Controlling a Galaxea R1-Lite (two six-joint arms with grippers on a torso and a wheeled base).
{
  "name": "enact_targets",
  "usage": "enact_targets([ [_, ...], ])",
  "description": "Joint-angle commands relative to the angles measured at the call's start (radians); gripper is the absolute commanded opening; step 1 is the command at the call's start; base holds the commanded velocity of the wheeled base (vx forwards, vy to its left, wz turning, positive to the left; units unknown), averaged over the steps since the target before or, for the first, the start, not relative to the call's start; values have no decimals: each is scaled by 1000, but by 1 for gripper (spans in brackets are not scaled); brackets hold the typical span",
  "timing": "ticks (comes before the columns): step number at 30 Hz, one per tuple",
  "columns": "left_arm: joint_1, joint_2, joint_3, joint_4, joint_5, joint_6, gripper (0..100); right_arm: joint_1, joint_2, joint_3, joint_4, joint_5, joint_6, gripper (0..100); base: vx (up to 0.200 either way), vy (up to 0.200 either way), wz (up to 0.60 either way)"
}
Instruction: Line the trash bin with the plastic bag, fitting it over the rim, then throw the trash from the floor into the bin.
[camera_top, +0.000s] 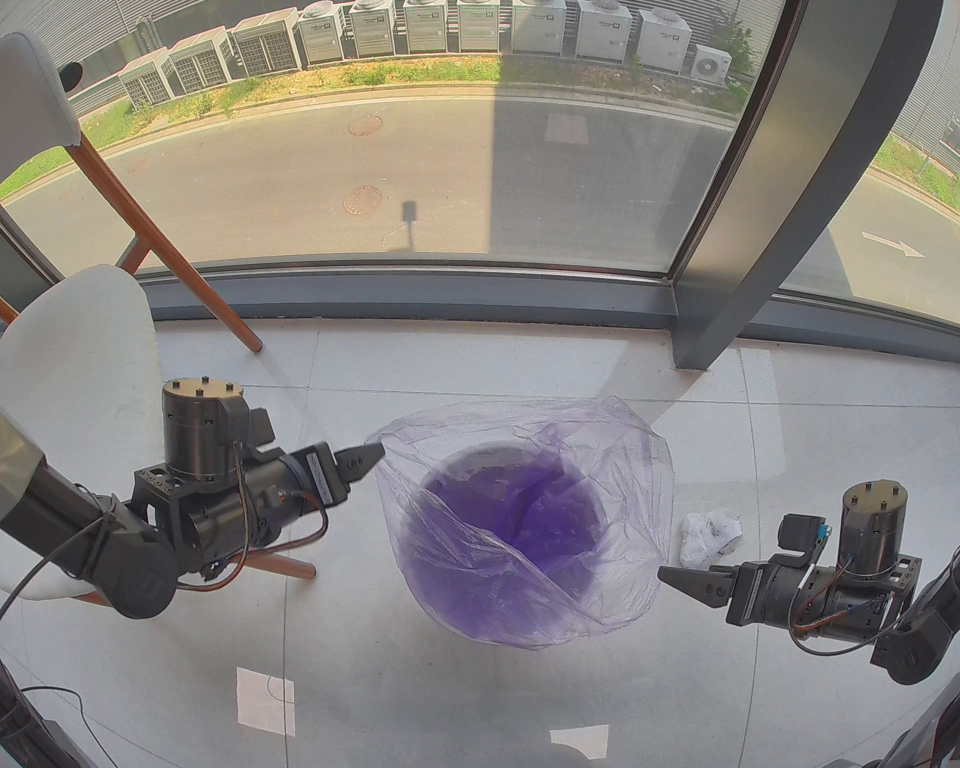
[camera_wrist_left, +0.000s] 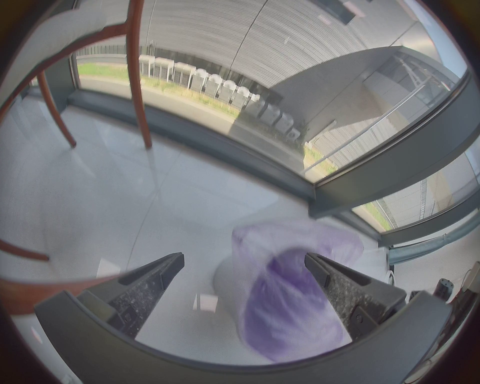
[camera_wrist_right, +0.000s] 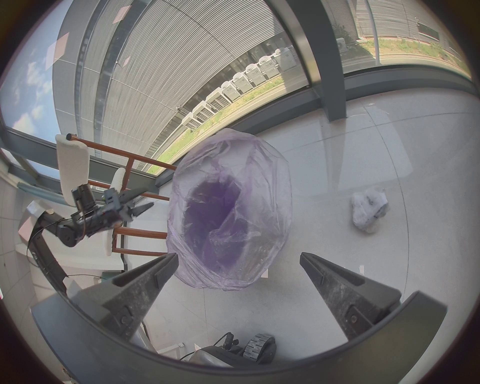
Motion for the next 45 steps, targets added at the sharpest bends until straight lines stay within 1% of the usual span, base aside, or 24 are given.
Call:
enact_targets([
  [1,-80,-106,29,154,-40,-103,100,32,30,9,-2,-47,38,100,0,0,0],
  [3,-120,-100,6,216,-40,-148,100,38,40,9,-1,-64,38,100,0,0,0],
  [4,-122,-99,3,219,-40,-151,100,38,41,9,-1,-64,38,100,0,0,0],
  [6,-162,-90,-37,285,-40,-197,100,41,59,9,-7,-85,38,100,0,0,0],
  [7,-171,-86,-55,296,-38,-215,100,41,66,9,-8,-95,38,100,0,0,0],
  [8,-176,-83,-70,302,-38,-231,100,41,69,10,-8,-101,36,100,0,0,0],
  [11,-182,9,-139,308,-34,-320,100,52,79,12,-12,-122,38,100,0,0,0],
  [13,-182,59,-167,309,-29,-349,100,53,79,15,-12,-122,39,100,0,0,0],
  [17,-185,90,-204,340,-34,-356,100,55,79,16,-12,-122,39,100,0,0,0],
  [19,-188,127,-247,389,-37,-358,100,55,79,15,-12,-122,39,100,0,0,0],
  [21,-194,147,-274,409,-37,-359,100,55,79,10,-12,-122,39,100,0,0,0],
  [26,-202,210,-319,417,-35,-359,100,55,76,9,-15,-125,38,100,0,0,0],
  [31,-203,254,-334,415,-34,-358,100,57,75,15,-13,-125,36,100,0,0,0],
  [32,-202,263,-340,417,-34,-359,0,57,73,18,-13,-127,36,100,0,0,0],
  [38,-194,251,-339,435,-30,-359,0,67,72,33,-13,-125,36,100,0,0,0],
  [41,-194,228,-340,483,-30,-358,0,106,75,61,-13,-125,38,100,0,0,0],
  [45,-196,127,-330,569,-29,-358,0,167,81,89,-13,-127,38,100,0,0,0],
])
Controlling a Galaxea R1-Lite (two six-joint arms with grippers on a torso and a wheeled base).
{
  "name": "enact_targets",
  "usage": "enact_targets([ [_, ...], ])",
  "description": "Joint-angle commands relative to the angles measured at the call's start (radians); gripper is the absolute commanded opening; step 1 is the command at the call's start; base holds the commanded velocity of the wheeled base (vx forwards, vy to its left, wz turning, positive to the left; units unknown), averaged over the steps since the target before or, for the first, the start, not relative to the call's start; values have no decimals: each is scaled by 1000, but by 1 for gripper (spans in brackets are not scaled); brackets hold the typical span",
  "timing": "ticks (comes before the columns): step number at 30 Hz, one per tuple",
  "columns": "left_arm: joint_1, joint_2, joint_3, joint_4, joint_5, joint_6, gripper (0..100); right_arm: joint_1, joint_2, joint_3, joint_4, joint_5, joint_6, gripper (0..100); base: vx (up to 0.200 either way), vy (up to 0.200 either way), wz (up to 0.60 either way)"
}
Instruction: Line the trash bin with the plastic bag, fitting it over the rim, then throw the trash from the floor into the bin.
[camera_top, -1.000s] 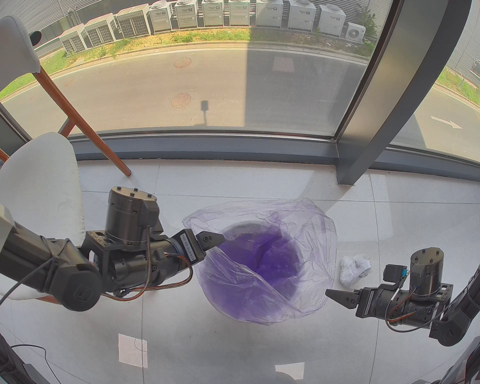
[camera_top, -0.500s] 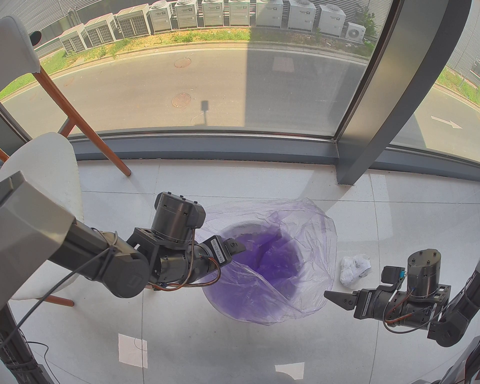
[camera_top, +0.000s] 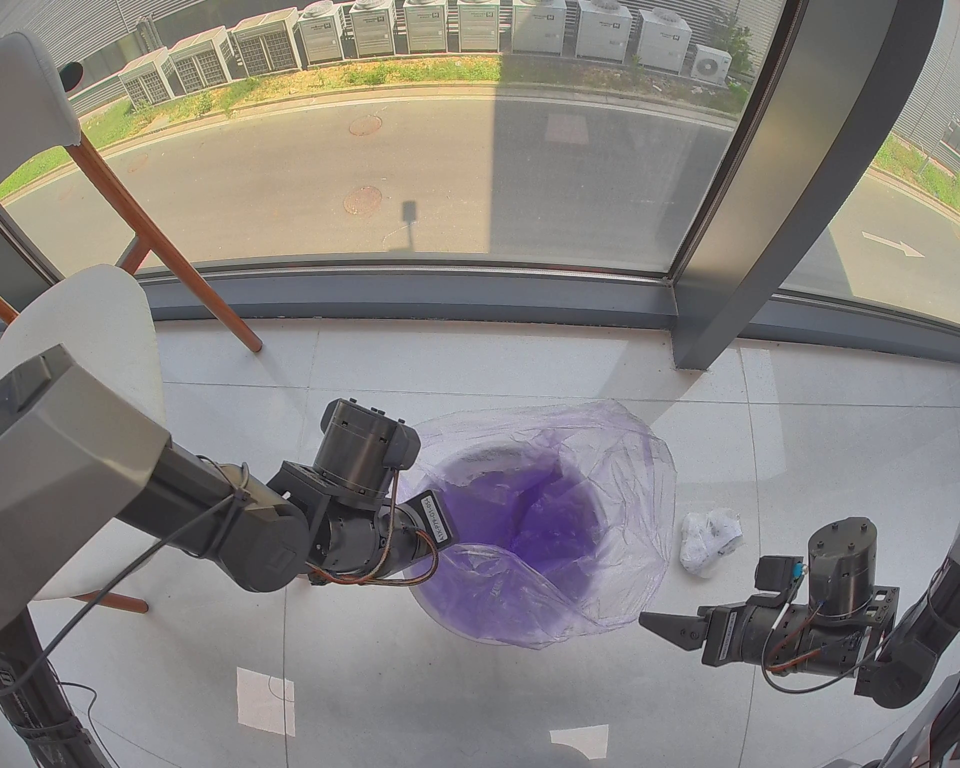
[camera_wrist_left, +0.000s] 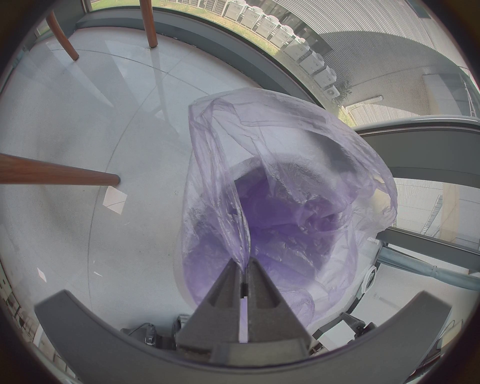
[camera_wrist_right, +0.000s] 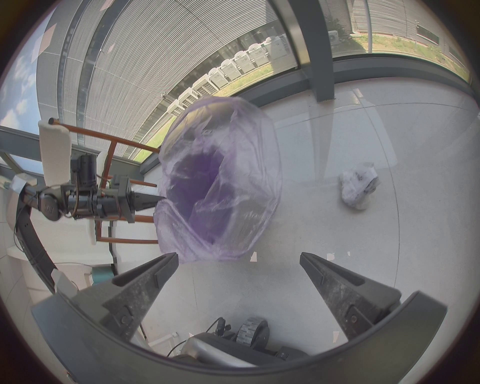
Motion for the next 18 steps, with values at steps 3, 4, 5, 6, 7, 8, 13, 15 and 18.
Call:
enact_targets([
  [3,-1,-173,22,149,1,5,0,67,29,23,-2,-5,1,100,0,0,0],
  [4,-1,-181,22,158,1,3,0,67,33,21,-2,-7,1,100,0,0,0],
  [5,-1,-216,33,201,1,3,0,67,45,17,-2,-17,1,100,0,0,0],
  [6,-1,-221,38,208,1,3,0,67,46,17,-2,-19,1,100,0,0,0],
  [7,-2,-242,73,235,4,11,0,67,59,11,-2,-25,2,100,0,0,0],
  [8,-2,-250,104,238,10,14,0,67,65,9,-3,-25,2,100,0,0,0],
  [13,-2,-242,173,236,55,13,0,65,105,-22,-3,-25,9,100,0,0,0],
  [15,-5,-241,179,236,55,8,0,58,131,-60,-3,-25,29,100,0,0,0],
  [18,-10,-242,180,236,53,3,0,56,161,-131,-3,-31,61,100,0,0,0],
])
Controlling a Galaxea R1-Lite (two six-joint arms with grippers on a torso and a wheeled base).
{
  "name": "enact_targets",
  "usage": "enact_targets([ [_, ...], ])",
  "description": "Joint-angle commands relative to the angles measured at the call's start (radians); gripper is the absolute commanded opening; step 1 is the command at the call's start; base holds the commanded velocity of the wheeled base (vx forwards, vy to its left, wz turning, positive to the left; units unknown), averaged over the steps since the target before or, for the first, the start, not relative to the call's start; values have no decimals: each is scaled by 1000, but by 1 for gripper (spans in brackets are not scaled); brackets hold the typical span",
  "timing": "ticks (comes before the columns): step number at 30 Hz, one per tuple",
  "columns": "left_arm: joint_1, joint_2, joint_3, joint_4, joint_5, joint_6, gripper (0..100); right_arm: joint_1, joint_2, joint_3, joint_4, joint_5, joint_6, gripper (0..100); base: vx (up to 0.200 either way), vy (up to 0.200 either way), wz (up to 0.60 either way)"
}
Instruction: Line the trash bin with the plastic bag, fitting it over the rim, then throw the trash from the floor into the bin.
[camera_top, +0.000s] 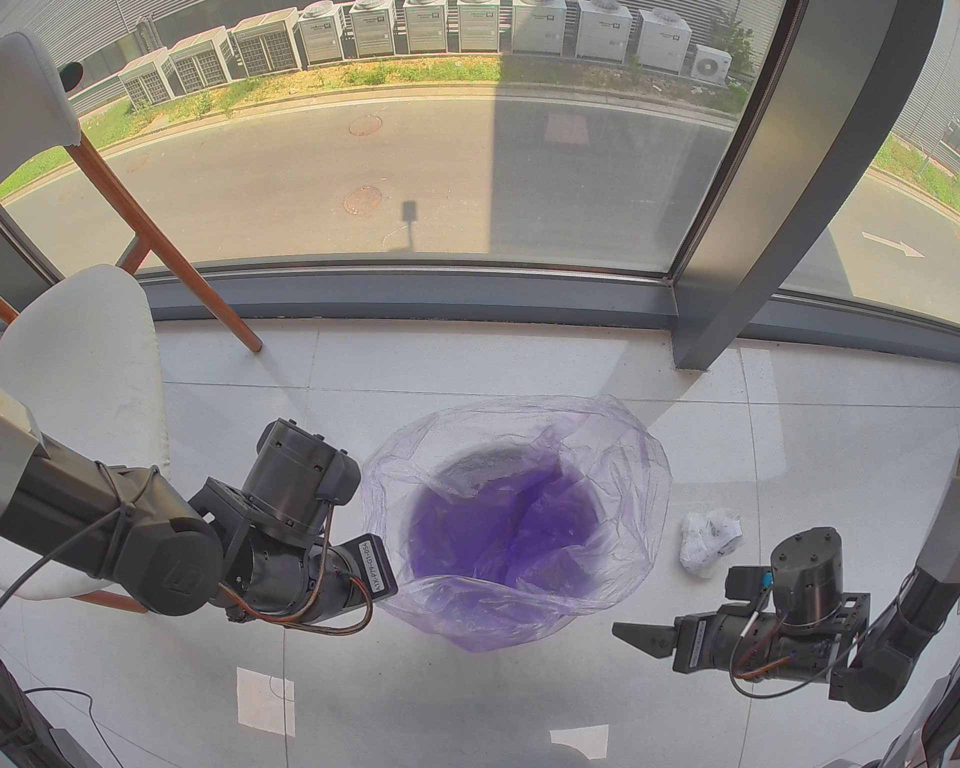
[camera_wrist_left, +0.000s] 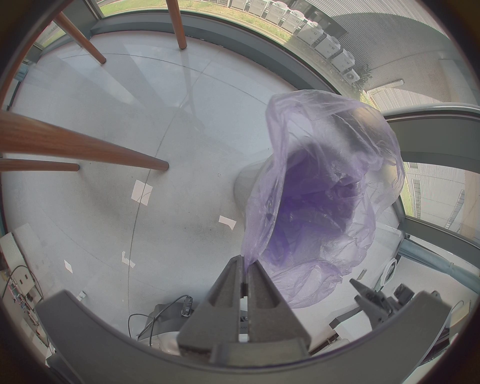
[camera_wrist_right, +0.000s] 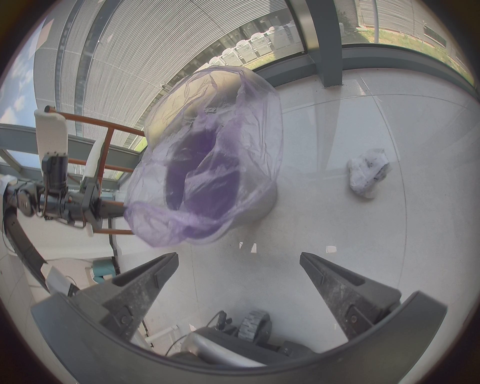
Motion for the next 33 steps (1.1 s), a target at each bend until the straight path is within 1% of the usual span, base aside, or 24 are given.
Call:
enact_targets([
  [1,-8,-18,19,2,3,-7,0,-6,78,-106,-1,-9,41,100,0,0,0],
  [7,-13,-24,22,3,6,-5,0,0,135,-225,-1,-28,55,100,0,0,0],
  [12,-13,-25,22,5,6,-7,0,-2,183,-253,-1,-54,56,100,0,0,0],
  [16,-13,-27,42,2,6,-5,0,-8,184,-254,-1,-54,56,100,0,0,0],
  [17,-11,-28,50,2,6,-5,0,-8,184,-257,-3,-57,56,0,0,0,0],
  [19,-11,-28,56,2,6,-3,0,-12,186,-265,-3,-60,58,0,0,0,0],
  [21,-11,-30,75,0,7,-3,0,-20,186,-285,-35,-71,59,0,0,0,0],
  [25,-11,-30,88,2,7,1,0,-22,184,-288,-49,-71,59,0,0,0,0],
  [29,-11,-30,113,0,9,6,0,-18,172,-268,-49,-71,58,0,0,0,0],
  [33,-15,-18,124,0,16,9,0,-8,167,-184,-92,-71,44,0,0,0,0],
])
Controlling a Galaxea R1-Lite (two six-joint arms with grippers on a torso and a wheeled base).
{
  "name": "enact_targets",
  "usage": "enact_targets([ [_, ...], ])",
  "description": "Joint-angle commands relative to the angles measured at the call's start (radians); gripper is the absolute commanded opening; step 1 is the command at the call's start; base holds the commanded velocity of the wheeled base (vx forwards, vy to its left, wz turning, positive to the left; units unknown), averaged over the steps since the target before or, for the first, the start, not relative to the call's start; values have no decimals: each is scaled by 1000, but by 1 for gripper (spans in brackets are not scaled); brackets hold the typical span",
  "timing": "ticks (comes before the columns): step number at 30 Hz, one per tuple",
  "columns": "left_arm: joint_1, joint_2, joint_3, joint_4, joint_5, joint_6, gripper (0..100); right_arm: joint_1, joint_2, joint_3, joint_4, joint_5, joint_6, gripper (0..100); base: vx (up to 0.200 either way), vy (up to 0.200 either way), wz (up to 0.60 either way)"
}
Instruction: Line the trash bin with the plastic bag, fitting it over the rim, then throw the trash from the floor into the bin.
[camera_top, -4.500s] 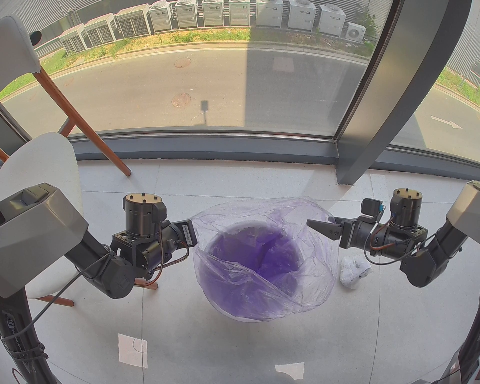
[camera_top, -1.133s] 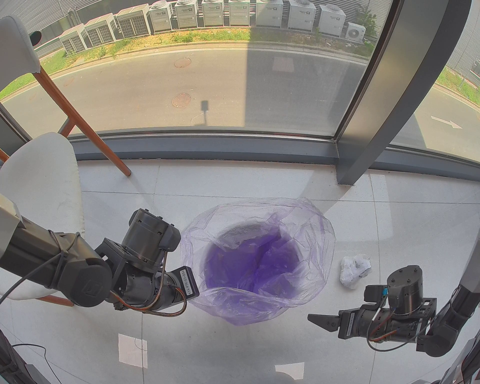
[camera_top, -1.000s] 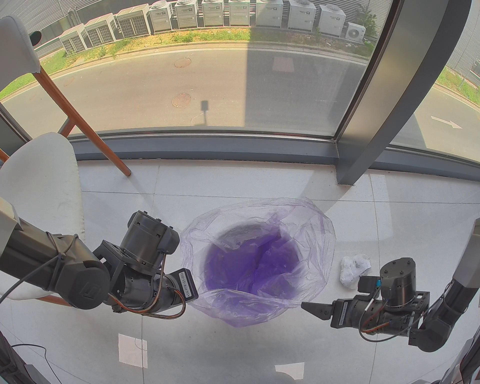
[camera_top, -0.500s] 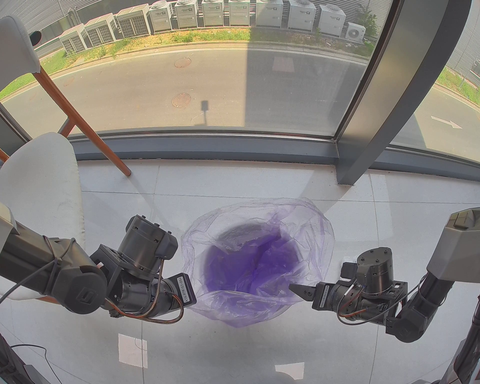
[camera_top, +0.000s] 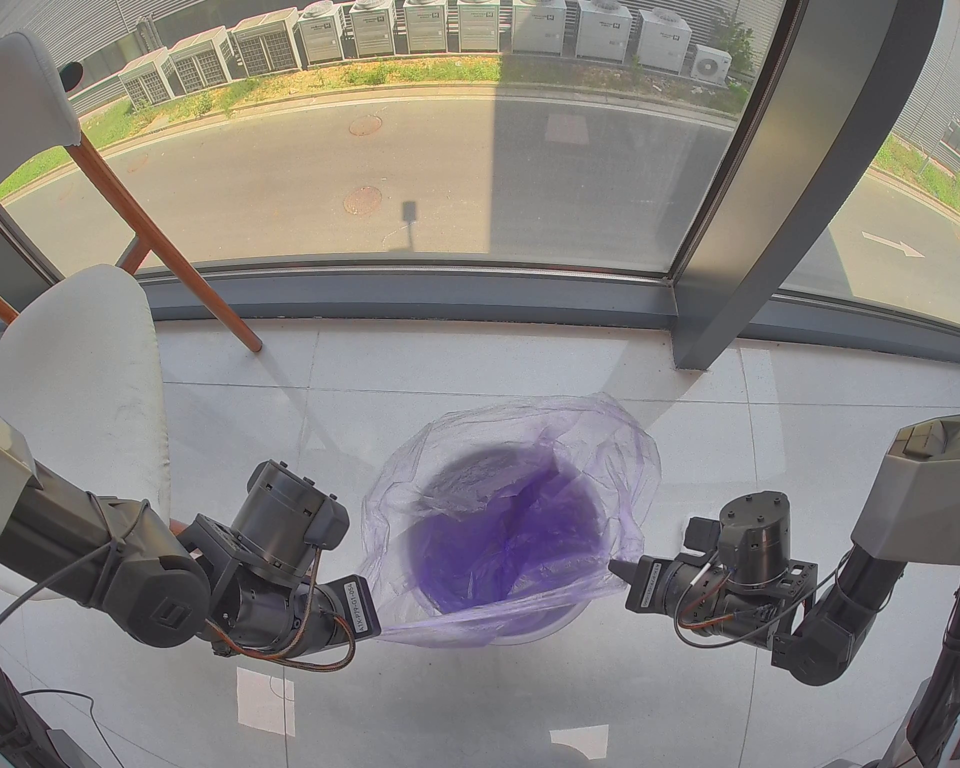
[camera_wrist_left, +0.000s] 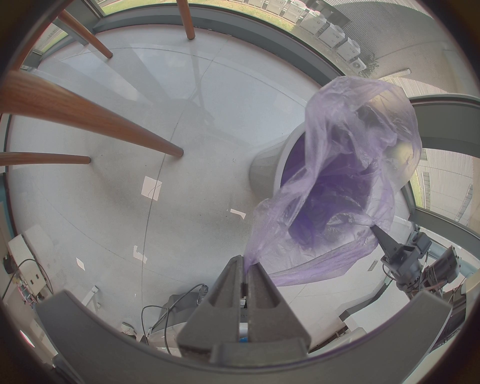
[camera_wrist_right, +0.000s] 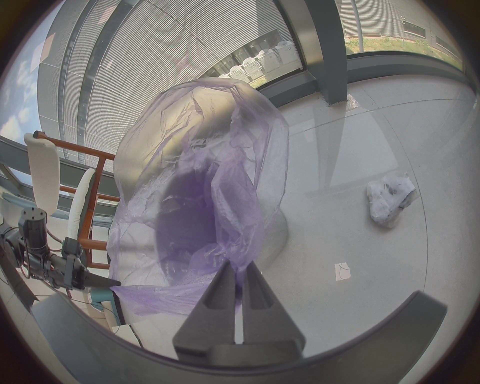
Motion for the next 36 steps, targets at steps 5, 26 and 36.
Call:
enact_targets([
  [5,-4,17,20,0,8,60,0,21,7,180,-155,3,-26,0,0,0,0],
  [26,-13,163,16,-29,139,473,0,24,222,231,-343,8,-122,0,0,0,0],
  [36,-6,252,-7,-135,202,485,0,-4,264,194,-345,0,-125,0,0,0,0],
])
